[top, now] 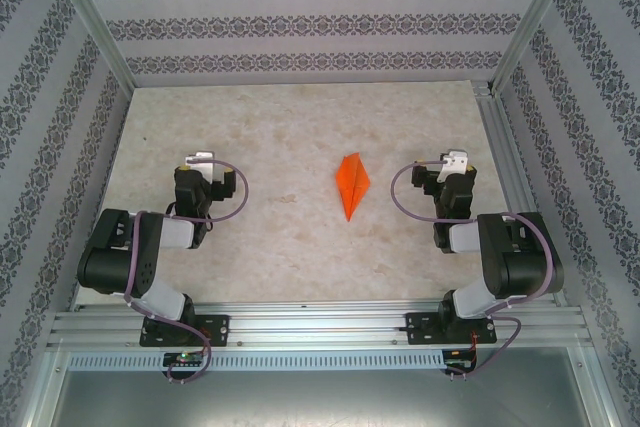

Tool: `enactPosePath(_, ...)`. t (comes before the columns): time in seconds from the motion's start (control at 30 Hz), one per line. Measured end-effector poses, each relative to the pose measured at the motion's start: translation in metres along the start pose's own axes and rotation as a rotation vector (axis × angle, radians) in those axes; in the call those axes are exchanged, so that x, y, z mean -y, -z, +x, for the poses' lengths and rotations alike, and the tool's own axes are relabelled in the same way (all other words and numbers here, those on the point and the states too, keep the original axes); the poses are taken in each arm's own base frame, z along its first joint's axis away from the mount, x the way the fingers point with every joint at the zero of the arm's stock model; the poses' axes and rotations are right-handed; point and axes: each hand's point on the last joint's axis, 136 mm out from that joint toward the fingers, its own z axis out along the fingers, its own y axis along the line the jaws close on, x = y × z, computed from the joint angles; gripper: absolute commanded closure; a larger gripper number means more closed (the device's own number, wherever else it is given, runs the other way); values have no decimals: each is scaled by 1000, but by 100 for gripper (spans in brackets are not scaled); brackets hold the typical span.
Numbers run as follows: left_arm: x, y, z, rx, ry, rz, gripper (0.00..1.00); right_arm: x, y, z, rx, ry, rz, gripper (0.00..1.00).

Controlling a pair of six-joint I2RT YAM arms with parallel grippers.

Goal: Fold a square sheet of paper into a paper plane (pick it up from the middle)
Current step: Reset both arms

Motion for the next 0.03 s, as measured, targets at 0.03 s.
enactPosePath(0.03, 1, 0, 0, 0, 0, 4, 0, 0, 0, 0, 0, 0, 0, 2)
